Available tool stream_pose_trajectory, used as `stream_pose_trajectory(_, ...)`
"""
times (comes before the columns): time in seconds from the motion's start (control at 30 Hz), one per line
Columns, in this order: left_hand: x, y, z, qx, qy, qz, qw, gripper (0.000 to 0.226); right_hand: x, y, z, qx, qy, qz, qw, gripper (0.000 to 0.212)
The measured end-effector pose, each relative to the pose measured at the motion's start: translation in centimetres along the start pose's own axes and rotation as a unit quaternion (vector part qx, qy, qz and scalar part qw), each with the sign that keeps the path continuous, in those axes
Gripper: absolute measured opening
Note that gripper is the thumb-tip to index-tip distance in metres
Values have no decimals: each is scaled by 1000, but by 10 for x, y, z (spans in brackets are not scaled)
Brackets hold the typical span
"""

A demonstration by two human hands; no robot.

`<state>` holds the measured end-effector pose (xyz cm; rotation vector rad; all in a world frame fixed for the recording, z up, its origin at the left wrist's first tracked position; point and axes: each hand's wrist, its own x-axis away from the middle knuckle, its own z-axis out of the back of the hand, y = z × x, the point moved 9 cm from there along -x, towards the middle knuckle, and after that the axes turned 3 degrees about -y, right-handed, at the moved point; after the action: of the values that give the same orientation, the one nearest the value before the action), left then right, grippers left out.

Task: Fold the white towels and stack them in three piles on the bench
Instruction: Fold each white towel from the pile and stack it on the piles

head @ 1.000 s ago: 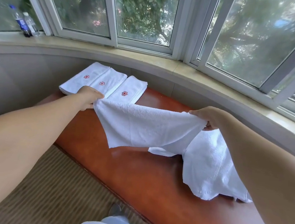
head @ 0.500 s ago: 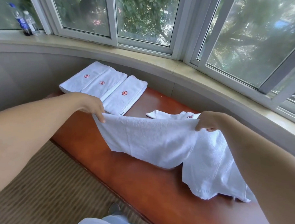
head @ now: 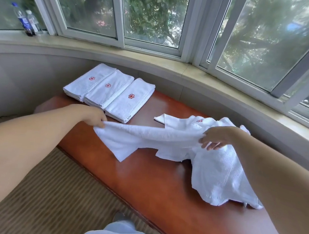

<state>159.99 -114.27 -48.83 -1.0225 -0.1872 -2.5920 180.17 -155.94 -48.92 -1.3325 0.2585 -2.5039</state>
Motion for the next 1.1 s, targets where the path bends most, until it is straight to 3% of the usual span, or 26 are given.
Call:
stream_pose_trajectory(0.03,2,-3,-9,14,-42,20,999,12,1,5,-10,-19,-40,-18,999,16)
stream_pose_trajectory(0.1,7,-14,-24,45,-121,84,988,26,3,10,-23,-71,-92,-44,992,12)
stream_pose_trajectory(0.2,8,-35,-18,77,-132,153,976,46,5,1,-19,-132,-96,-46,986,8)
stream_pose_trajectory(0.3,-3,-50,9,144,-57,169,973,53,-4,-10,5,-171,4,-32,985,12)
stream_pose_trajectory(0.4,-21,-46,46,120,83,116,983,19,-23,-20,19,-270,129,-6,954,17)
stream_pose_trajectory(0.43,-29,-43,55,101,151,96,979,19,-31,-25,15,-318,152,6,936,26)
stream_pose_trajectory(0.5,-43,-42,51,130,258,101,952,49,-52,-33,-3,-375,176,19,910,49)
stream_pose_trajectory(0.53,-53,-41,38,156,268,112,944,66,-64,-35,-16,-369,183,18,911,63)
stream_pose_trajectory(0.6,-80,-31,-7,185,212,105,954,78,-88,-36,-53,-357,163,9,920,76)
stream_pose_trajectory(0.73,-123,-29,-114,225,79,79,968,70,-125,-22,-130,-356,113,-54,926,55)
stream_pose_trajectory(0.87,-141,-38,-193,260,-17,98,960,64,-149,-8,-189,-350,44,-112,929,49)
stream_pose_trajectory(1.0,-155,-54,-226,303,-26,154,940,57,-166,4,-226,-340,41,-142,929,49)
stream_pose_trajectory(1.1,-160,-66,-245,374,-21,233,898,56,-169,20,-246,-339,74,-215,913,55)
